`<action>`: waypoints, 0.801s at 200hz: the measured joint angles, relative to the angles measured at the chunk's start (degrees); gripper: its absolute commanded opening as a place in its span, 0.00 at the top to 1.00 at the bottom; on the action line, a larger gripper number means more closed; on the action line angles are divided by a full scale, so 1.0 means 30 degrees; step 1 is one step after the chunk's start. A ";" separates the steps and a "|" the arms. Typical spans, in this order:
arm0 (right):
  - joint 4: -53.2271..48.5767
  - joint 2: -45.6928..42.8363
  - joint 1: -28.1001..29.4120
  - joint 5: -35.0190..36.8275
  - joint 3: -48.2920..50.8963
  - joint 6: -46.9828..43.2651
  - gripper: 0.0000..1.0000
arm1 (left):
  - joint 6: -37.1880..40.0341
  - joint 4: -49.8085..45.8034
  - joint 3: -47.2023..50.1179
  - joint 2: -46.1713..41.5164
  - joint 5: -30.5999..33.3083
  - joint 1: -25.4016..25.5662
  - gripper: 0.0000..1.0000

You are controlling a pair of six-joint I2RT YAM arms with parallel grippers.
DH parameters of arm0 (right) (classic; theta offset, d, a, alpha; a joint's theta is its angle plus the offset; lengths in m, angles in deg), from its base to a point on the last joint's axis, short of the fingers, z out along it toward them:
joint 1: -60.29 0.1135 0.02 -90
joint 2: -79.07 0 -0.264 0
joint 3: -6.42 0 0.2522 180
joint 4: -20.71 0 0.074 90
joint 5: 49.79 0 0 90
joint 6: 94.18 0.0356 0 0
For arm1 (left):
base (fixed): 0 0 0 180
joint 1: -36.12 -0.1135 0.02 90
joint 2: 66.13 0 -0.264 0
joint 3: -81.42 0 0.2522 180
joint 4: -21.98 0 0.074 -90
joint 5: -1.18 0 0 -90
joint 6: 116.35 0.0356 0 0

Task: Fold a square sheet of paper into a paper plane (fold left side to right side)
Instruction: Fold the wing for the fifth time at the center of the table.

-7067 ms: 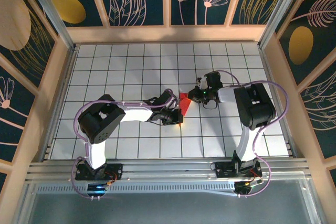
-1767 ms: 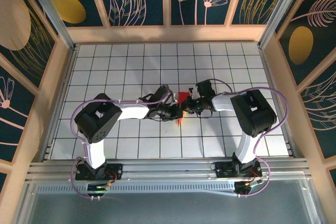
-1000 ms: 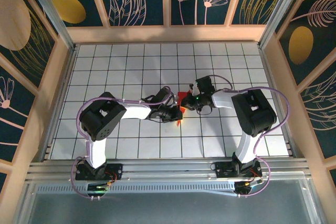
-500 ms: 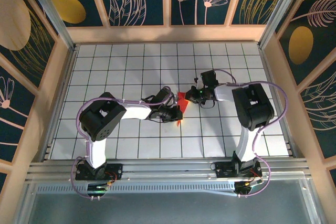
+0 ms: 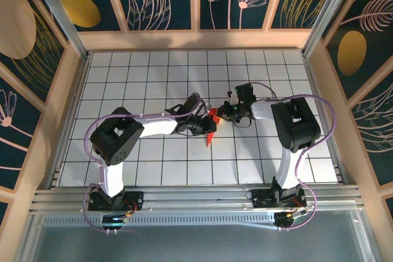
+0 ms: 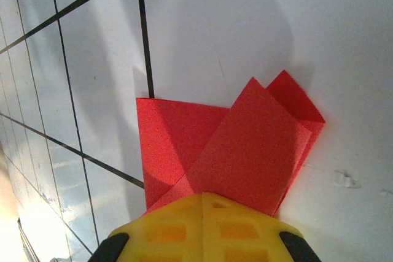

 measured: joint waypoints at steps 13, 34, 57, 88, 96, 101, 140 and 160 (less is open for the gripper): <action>0.0138 0.0000 -0.0007 -0.0044 0.0066 0.0051 1.00 | 0.0029 -0.0029 -0.0474 0.0255 -0.0036 -0.0051 1.00; 0.0153 0.0000 -0.0007 -0.0058 0.0073 0.0058 1.00 | 0.0146 -0.0073 -0.0663 0.0729 -0.0066 -0.0051 1.00; 0.0146 0.0000 -0.0007 -0.0058 0.0073 0.0058 1.00 | 0.0204 -0.0291 -0.0663 0.1275 -0.0066 -0.0051 1.00; 0.0138 0.0000 -0.0007 -0.0015 0.0066 0.0051 1.00 | 0.0444 -0.0692 -0.0663 0.1464 -0.0044 -0.0051 1.00; 0.0131 0.0000 -0.0007 -0.0007 0.0066 0.0044 1.00 | 0.0510 -0.0758 -0.0663 0.1464 -0.0022 -0.0051 1.00; 0.0131 0.0000 -0.0007 0.0000 0.0066 0.0044 1.00 | 0.0525 -0.0780 -0.0663 0.1464 0.0007 -0.0051 1.00; -0.0022 0.0029 -0.0007 0.0007 -0.0029 -0.0022 1.00 | 0.0816 -0.1049 -0.0634 0.1472 0.0073 -0.0051 1.00; -0.0175 0.0073 -0.0007 0.0000 -0.0138 -0.0073 1.00 | 0.0947 -0.1027 -0.0459 0.1472 0.0058 -0.0051 1.00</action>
